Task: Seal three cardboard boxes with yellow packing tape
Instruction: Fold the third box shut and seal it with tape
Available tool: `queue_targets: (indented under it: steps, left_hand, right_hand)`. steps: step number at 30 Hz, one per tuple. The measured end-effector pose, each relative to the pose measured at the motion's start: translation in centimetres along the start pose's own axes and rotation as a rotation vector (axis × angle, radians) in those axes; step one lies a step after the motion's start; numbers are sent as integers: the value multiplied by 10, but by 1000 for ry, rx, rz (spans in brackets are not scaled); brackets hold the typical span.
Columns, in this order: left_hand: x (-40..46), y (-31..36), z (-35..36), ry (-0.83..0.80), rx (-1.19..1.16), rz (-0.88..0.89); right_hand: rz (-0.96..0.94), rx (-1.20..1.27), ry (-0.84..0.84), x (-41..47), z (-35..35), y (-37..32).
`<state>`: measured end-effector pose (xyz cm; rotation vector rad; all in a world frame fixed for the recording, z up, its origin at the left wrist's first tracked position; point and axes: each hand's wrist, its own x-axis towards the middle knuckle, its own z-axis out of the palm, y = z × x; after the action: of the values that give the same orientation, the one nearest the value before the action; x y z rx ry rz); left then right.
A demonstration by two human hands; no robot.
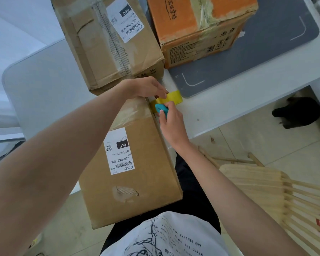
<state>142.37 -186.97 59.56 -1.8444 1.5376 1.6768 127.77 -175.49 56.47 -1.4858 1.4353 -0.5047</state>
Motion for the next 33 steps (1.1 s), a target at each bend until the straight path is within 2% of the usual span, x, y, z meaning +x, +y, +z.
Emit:
queue_targets:
  steps: [6, 24, 29, 33]
  left_hand:
    - [-2, 2, 3, 23, -67, 8]
    - [4, 3, 8, 73, -47, 22]
    - [6, 1, 8, 77, -36, 12]
    - [10, 0, 13, 125, -80, 4]
  right_hand:
    - [4, -93, 9, 5, 0, -15]
    - [-77, -275, 82, 20, 5, -21]
    - [-87, -303, 18, 8, 1, -13]
    - [15, -391, -178, -12, -7, 13]
